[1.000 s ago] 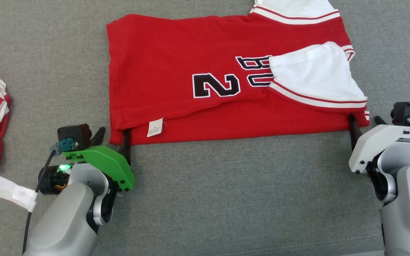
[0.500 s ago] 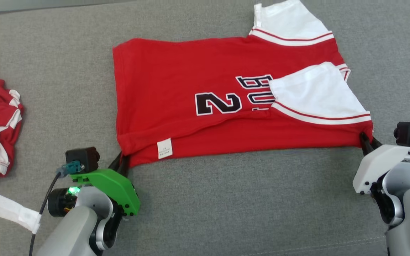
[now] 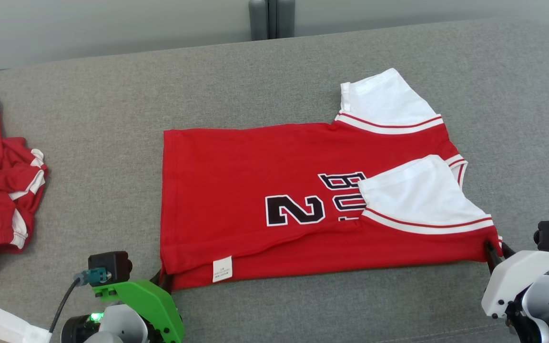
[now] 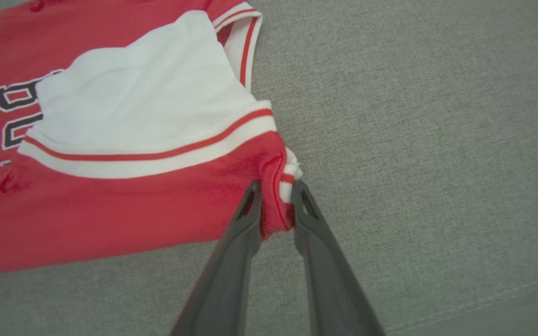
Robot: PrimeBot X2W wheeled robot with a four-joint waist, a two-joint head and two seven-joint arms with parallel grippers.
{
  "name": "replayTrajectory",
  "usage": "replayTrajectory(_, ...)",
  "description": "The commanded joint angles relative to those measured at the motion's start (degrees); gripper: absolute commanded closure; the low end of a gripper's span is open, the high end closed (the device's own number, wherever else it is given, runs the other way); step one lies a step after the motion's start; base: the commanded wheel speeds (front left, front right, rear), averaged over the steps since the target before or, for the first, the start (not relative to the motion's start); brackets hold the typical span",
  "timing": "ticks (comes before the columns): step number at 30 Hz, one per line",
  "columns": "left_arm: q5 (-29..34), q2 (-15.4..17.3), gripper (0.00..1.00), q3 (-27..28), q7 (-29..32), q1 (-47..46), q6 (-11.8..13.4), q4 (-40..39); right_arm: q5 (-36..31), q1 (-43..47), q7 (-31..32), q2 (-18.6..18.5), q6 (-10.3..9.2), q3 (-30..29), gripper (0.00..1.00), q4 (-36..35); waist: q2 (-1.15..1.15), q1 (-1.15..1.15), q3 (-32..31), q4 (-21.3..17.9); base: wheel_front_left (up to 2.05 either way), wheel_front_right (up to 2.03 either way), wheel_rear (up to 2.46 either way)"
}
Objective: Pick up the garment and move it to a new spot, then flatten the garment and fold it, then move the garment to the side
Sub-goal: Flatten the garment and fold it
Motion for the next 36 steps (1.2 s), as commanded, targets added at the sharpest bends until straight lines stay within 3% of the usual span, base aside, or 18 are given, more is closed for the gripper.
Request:
replayTrajectory(1, -0.52, 0.78, 0.0, 0.34, 0.2, 0.94, 0.66, 0.01, -0.21, -0.16, -0.84, -0.14, -0.14, -0.53, 0.0, -0.17, 0.0, 0.0, 0.01, 0.07, 0.0, 0.0, 0.0)
replayTrajectory(8, -1.11, 0.81, 0.0, 0.64, 1.26, 0.71, 1.78, -2.21, -1.61, -3.44, -1.24, -0.58, -0.12, 0.37, 0.0, -1.42, 0.0, 0.0, 0.59, 0.55, 0.0, 0.0, 0.0)
replayTrajectory(12, -0.3, 1.91, 0.0, 1.55, 2.26, -3.72, 2.03, -4.14, -2.04, -8.26, 0.28, -4.03, -0.12, 2.52, 0.0, -3.48, 0.0, 0.0, 1.83, 0.87, 0.0, 0.0, 0.0)
replayTrajectory(16, 0.44, 2.79, 0.0, 1.66, 4.95, -10.95, 0.3, -3.26, -1.23, -15.59, 1.93, -8.06, -0.12, 6.53, 0.0, -2.93, 0.0, 0.0, 4.05, 1.08, 0.0, 0.0, 0.0)
replayTrajectory(27, 3.44, -0.4, 0.0, 0.33, 9.97, -32.74, -2.75, 9.92, 3.37, -38.38, 0.93, -12.65, -0.12, 17.14, 0.0, 9.64, 0.0, 0.0, 13.98, -0.16, 0.0, 0.0, 0.0)
replayTrajectory(36, 6.41, -1.87, 0.0, -1.62, 11.0, -42.38, -3.83, 18.27, 5.39, -49.79, -2.9, -15.22, -0.12, 22.46, 0.0, 19.01, 0.0, 0.0, 20.54, -0.62, 0.0, 0.0, 0.0)
